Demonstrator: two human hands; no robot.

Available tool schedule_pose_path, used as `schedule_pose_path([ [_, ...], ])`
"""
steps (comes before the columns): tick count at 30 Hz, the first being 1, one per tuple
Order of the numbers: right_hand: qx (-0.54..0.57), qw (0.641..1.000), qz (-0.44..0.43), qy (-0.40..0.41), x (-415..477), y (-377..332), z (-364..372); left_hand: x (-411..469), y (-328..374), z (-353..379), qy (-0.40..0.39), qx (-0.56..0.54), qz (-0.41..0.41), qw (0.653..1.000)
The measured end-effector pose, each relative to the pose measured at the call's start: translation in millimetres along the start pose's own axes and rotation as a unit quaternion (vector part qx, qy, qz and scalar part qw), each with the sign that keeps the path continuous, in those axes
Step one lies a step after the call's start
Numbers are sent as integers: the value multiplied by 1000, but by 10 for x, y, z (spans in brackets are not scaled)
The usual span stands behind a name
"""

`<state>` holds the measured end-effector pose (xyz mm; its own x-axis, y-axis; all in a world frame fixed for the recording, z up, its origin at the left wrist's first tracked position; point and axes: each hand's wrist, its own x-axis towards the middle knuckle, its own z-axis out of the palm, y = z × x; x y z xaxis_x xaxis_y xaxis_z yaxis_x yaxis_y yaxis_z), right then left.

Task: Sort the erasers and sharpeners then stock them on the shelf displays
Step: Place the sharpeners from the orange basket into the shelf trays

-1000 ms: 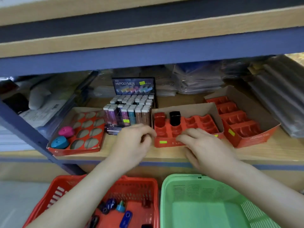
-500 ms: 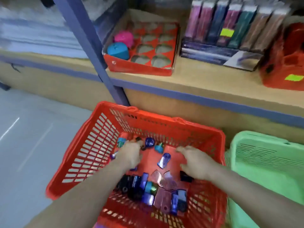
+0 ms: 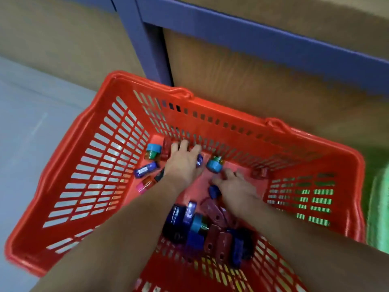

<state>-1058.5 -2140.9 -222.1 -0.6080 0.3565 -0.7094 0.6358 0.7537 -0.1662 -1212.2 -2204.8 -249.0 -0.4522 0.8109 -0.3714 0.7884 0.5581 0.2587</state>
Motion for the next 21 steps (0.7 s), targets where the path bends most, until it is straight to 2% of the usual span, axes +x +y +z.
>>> schedule_pose_path([
  [2,15,1000,11,15,9,7,75,18,-8,25,8,5,-26,1000],
  [4,99,993,48,41,30,50,168,-5,29,55,16,-5,-48,999],
  [5,183,978,85,55,38,76,183,-15,50,48,24,-12,-64,998],
  [8,429,885,169,59,39,114,129,-3,-29,44,24,0,-89,996],
  [10,472,866,159,39,21,117,113,-5,-122,34,6,40,-83,996],
  [13,462,879,113,24,-15,76,110,-71,-125,50,-19,52,-73,996],
  [16,423,900,96,50,-39,42,101,-112,-80,73,20,5,-72,997],
  [19,280,958,60,34,-104,13,166,-132,-52,45,51,-111,-94,988],
  [21,171,985,26,6,-144,-46,256,-145,-16,25,34,-165,-51,984],
])
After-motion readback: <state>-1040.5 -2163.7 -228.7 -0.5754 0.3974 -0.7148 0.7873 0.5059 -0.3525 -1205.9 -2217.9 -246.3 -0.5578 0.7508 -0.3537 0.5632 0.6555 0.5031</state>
